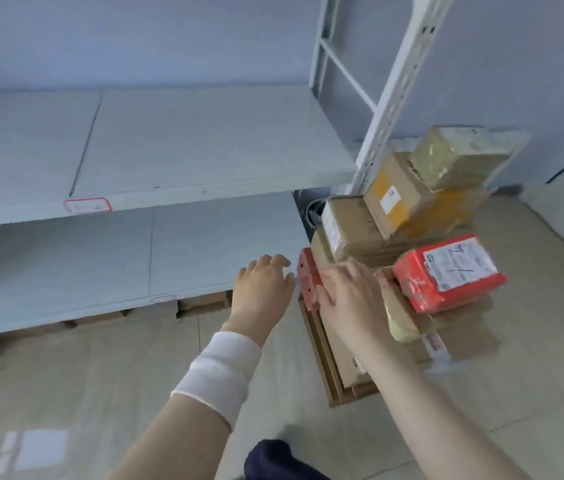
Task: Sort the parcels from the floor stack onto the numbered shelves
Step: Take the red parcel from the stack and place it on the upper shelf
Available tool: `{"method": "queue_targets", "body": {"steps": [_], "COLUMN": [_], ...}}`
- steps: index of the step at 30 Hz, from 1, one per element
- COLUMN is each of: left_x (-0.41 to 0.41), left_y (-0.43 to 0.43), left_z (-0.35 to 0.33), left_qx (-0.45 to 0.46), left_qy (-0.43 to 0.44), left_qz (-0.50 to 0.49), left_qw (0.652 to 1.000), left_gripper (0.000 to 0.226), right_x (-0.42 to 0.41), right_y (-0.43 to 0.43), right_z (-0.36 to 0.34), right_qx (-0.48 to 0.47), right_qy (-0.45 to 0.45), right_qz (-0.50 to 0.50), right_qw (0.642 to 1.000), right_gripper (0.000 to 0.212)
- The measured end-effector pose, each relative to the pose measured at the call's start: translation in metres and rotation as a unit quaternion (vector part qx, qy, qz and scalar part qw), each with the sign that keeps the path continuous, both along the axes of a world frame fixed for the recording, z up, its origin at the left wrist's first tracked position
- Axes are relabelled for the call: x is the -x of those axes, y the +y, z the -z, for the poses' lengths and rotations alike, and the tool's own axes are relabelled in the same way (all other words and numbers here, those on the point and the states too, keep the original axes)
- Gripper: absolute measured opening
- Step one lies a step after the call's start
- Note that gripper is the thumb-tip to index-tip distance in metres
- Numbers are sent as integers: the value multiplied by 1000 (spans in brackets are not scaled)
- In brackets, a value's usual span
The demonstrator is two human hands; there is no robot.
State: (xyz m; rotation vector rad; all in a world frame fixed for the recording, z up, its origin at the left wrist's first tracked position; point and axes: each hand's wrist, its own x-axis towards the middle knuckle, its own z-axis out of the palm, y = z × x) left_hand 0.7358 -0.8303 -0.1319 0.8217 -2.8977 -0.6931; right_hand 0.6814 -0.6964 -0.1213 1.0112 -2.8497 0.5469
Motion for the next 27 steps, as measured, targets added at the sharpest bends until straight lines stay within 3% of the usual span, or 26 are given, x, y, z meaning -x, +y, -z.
{"method": "queue_targets", "body": {"steps": [9, 16, 20, 27], "left_x": [118, 175, 206, 247], "left_y": [81, 115, 114, 107], "left_z": [-54, -37, -27, -15], "left_qx": [-3, -91, -183, -417], "left_qy": [82, 24, -28, -138], "left_qz": [189, 313, 345, 348], "left_qw": [978, 945, 920, 828], "left_gripper": [32, 33, 37, 52], "right_x": [53, 61, 70, 97], "right_y": [84, 133, 137, 106], "right_z": [-29, -19, -5, 28], "right_qx": [95, 149, 232, 437], "right_qy": [59, -27, -110, -231], "right_qz": [183, 378, 476, 575], "right_qw": [977, 913, 841, 652], "right_gripper": [20, 38, 45, 62]}}
